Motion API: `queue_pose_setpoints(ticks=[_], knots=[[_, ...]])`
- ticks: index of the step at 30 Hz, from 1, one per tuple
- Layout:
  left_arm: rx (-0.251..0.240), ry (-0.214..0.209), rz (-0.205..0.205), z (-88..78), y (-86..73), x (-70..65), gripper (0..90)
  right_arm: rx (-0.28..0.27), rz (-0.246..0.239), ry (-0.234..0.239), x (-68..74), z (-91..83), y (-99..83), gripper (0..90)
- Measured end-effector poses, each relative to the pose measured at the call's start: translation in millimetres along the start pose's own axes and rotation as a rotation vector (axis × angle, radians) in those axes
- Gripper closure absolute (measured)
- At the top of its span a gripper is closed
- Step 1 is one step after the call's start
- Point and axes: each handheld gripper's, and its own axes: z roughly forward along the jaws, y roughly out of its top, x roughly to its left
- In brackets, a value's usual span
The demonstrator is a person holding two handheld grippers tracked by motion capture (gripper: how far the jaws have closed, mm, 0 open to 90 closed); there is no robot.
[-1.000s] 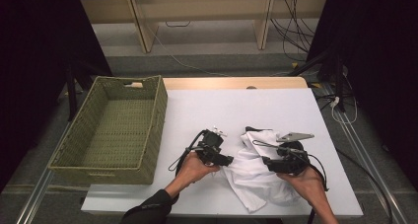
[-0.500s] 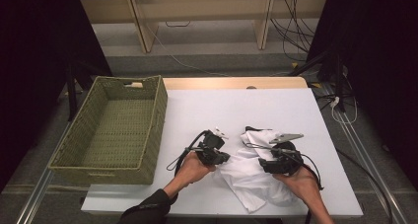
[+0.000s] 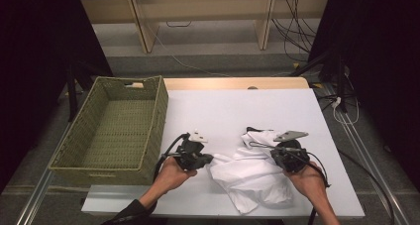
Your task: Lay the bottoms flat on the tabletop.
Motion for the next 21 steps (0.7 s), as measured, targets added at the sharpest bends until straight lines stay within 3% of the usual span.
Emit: queue_pose_setpoints(ticks=[4, 5, 9, 10, 16, 18, 21], knots=[[0.006, 0.016, -0.03, -12.2, -18.8, 11.3, 88.5, 0.002, 0.058, -0.025, -19.7, -5.2, -12.6, 88.7], [0.011, 0.02, -0.036, -14.2, -23.2, 13.5, 88.4, 0.011, 0.097, -0.031, -29.0, -7.0, -19.7, 88.7], [0.033, 0.02, -0.044, -17.5, -33.2, 15.0, 88.4, 0.027, 0.133, -0.049, -40.1, -8.2, -27.9, 88.7], [0.039, 0.02, -0.038, -17.2, -34.6, 14.3, 88.4, 0.058, 0.142, -0.082, -45.3, -5.6, -33.1, 88.7], [0.112, 0.021, 0.0, -11.9, -47.0, 8.6, 88.0, 0.145, 0.168, -0.06, -50.8, 4.1, -49.7, 88.4], [0.107, 0.021, -0.012, -11.8, -45.6, 9.4, 86.7, 0.159, 0.163, -0.052, -50.6, 5.4, -53.7, 87.7], [0.064, 0.034, -0.009, -15.5, -34.2, 9.6, 77.9, 0.121, 0.178, -0.044, -50.9, 0.7, -50.9, 71.3]])
